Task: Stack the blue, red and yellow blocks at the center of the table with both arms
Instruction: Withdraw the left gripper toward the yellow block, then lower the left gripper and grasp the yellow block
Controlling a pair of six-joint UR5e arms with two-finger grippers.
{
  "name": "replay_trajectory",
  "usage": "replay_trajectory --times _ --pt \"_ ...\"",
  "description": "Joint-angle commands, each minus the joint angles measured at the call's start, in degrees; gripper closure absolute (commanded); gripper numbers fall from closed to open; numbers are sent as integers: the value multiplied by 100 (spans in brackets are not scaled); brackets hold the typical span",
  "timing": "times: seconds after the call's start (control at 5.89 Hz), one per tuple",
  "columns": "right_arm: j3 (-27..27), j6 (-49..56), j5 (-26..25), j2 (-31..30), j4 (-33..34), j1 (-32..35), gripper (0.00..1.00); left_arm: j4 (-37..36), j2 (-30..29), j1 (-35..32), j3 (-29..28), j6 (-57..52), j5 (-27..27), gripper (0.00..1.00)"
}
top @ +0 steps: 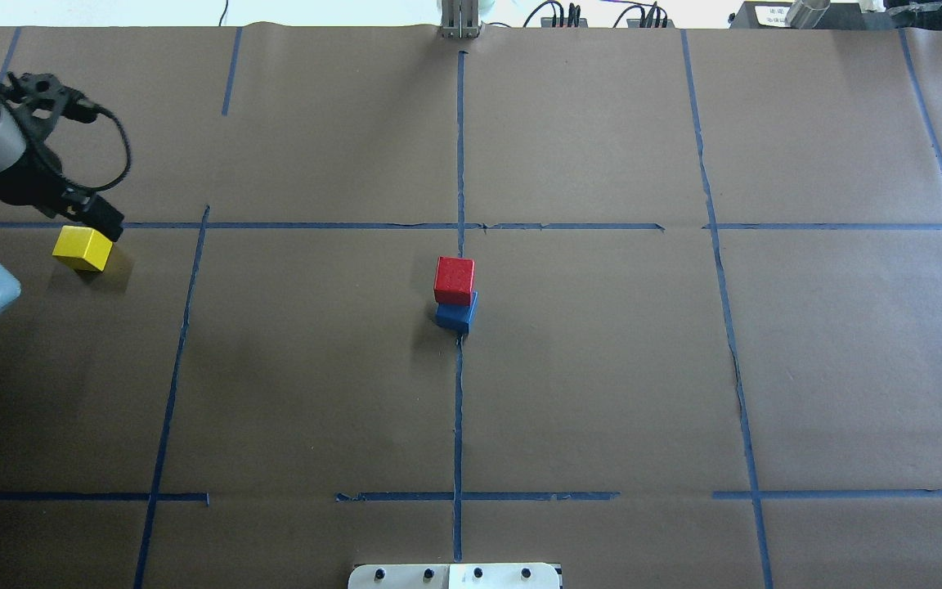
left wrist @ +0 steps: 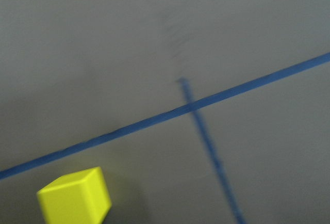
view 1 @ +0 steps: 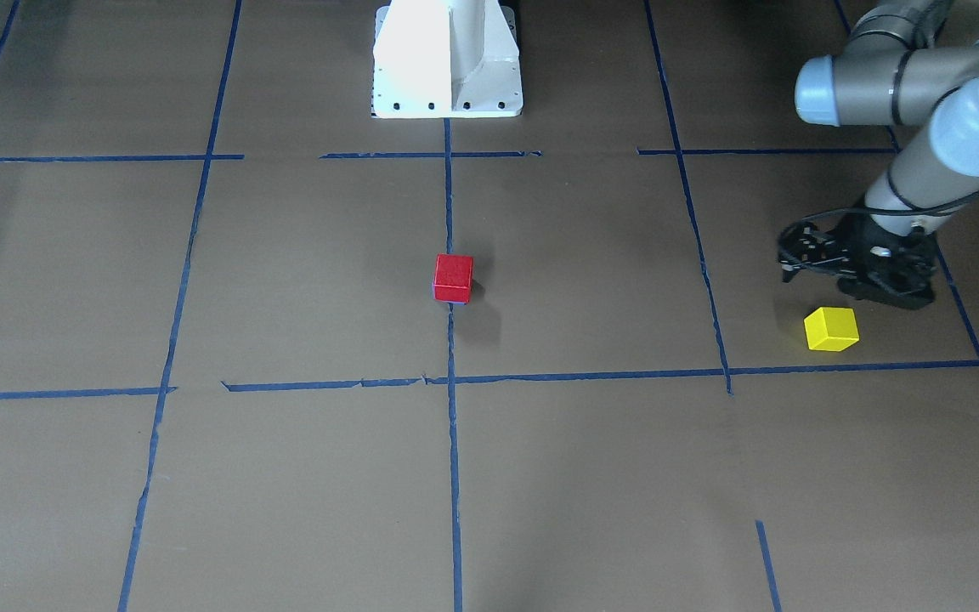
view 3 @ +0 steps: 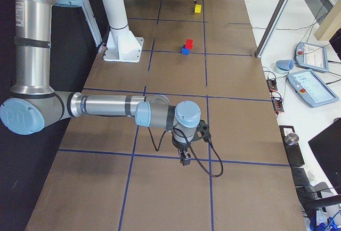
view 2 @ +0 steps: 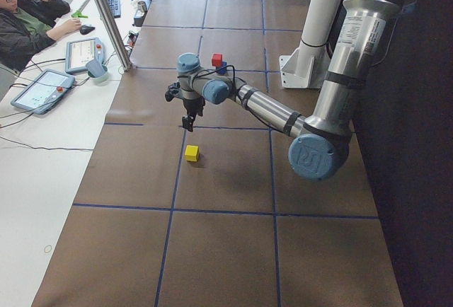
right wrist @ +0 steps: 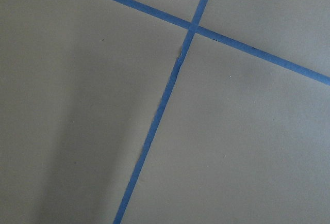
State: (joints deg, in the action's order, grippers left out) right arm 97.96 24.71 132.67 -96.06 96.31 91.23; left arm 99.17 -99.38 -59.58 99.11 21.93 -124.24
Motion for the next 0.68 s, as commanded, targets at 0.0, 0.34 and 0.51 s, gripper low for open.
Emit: replay_trajectory --times 0.0,0.34,0.51 --pt "13 -63 5 0 -7 0 0 1562 350 -80 -835 806 5 2" --pt "22 -54 5 0 -7 0 0 2080 200 -28 -1245 1234 14 2" --pt "22 -54 5 0 -7 9 0 2080 17 16 -1376 1461 14 2"
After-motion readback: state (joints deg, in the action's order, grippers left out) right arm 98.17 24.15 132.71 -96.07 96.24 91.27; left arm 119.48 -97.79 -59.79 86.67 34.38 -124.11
